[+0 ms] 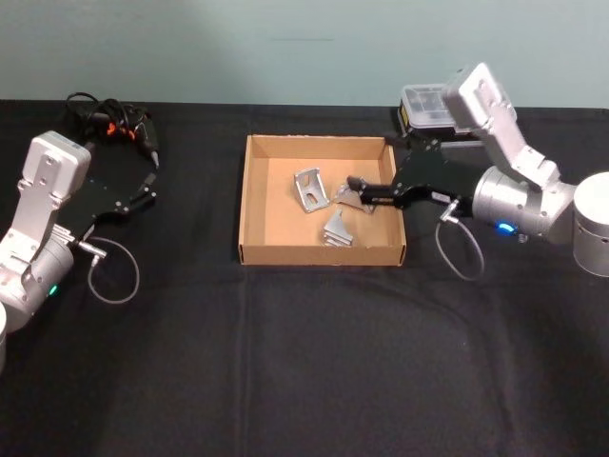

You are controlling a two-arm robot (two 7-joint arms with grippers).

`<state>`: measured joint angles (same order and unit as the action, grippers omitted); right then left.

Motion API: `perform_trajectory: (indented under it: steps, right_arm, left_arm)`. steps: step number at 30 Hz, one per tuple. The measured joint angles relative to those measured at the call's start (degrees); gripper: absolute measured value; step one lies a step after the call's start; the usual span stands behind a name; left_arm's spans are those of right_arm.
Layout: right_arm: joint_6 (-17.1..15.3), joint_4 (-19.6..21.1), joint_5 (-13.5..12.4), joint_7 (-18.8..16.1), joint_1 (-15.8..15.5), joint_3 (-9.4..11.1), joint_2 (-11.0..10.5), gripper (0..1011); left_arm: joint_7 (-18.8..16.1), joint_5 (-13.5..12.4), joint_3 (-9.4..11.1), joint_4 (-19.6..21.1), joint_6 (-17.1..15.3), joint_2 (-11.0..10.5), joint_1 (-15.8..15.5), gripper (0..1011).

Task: Use one hand to pick up the angle iron from the table and place it into the box.

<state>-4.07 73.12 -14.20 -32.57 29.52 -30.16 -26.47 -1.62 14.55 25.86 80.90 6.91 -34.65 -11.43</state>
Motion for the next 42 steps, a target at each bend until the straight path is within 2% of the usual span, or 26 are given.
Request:
perform_trajectory:
  steps: [10, 12, 13, 15, 24, 27, 32, 42]
  right_arm:
    - [1.24, 8.02, 0.49, 9.79, -7.47, 6.55, -1.72, 1002]
    - [1.50, 10.17, 1.08, 13.21, -10.15, 8.72, -2.14, 1000]
    - [1.50, 10.17, 1.08, 13.21, -10.15, 8.72, -2.14, 1000]
    - [1.54, 12.01, 1.45, 16.50, -12.94, 11.07, -2.30, 1002]
    - [1.09, 15.59, 1.97, 22.83, -19.80, 16.55, -2.06, 1000]
    - [0.96, 16.17, 2.14, 24.04, -21.56, 17.86, -1.73, 1002]
    - [0.79, 16.49, 2.39, 24.66, -22.96, 18.84, -1.29, 1000]
    - [0.79, 16.41, 2.39, 24.58, -22.54, 18.54, -1.37, 1002]
  left_arm:
    - [0.00, 0.00, 0.00, 0.00, 0.00, 0.00, 0.00, 1000]
    - [0.00, 0.00, 0.00, 0.00, 0.00, 0.00, 0.00, 1000]
    - [0.00, 0.00, 0.00, 0.00, 0.00, 0.00, 0.00, 1000]
    - [0.00, 0.00, 0.00, 0.00, 0.00, 0.00, 0.00, 1000]
    - [0.00, 0.00, 0.00, 0.00, 0.00, 0.00, 0.00, 1000]
    - [0.00, 0.00, 0.00, 0.00, 0.00, 0.00, 0.00, 1000]
    - [0.00, 0.00, 0.00, 0.00, 0.00, 0.00, 0.00, 1000]
    - [0.00, 0.00, 0.00, 0.00, 0.00, 0.00, 0.00, 1000]
